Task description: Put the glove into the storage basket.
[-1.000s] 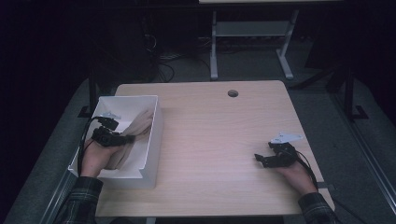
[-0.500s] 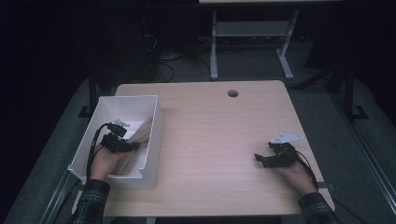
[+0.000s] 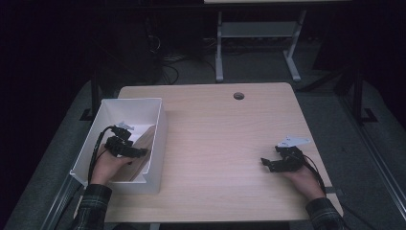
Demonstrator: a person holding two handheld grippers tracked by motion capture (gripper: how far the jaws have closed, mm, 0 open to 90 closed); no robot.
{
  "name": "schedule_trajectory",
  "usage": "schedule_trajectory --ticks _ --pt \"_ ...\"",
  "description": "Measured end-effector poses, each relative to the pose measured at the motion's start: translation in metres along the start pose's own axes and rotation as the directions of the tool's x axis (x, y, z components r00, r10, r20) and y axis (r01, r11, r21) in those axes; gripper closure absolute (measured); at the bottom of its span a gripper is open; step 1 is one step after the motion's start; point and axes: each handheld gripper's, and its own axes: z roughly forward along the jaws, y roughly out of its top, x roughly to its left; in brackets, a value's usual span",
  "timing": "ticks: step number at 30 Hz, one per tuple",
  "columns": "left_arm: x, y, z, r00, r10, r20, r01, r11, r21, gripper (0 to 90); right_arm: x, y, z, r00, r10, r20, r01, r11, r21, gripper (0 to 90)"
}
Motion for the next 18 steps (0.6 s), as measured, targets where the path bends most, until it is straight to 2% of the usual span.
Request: schedule_trajectory --ticks 4,9,13,18 --pt "0.001 0.01 -0.018 0.9999 -0.015 0.007 0.015 0.9984 -0.055 20.4 0.0 0.0 0.0 1.0 0.002 0.001 -0.002 1.0 0.001 19.0" --pt "-0.003 0.021 -0.032 0.9998 -0.015 0.013 0.016 0.9962 -0.085 20.2 0.001 0.0 0.0 1.0 0.001 -0.002 -0.001 1.0 0.001 18.3" --pt "-0.008 0.035 -0.044 0.9998 0.006 0.02 -0.004 0.9953 -0.097 20.0 0.001 0.0 0.0 1.0 -0.004 -0.009 0.004 1.0 0.004 17.3" --pt "-0.018 0.052 -0.058 0.9986 0.027 0.046 -0.02 0.9894 -0.144 19.2 0.001 0.001 0.001 0.9995 -0.024 -0.021 0.024 1.0 0.014 14.0"
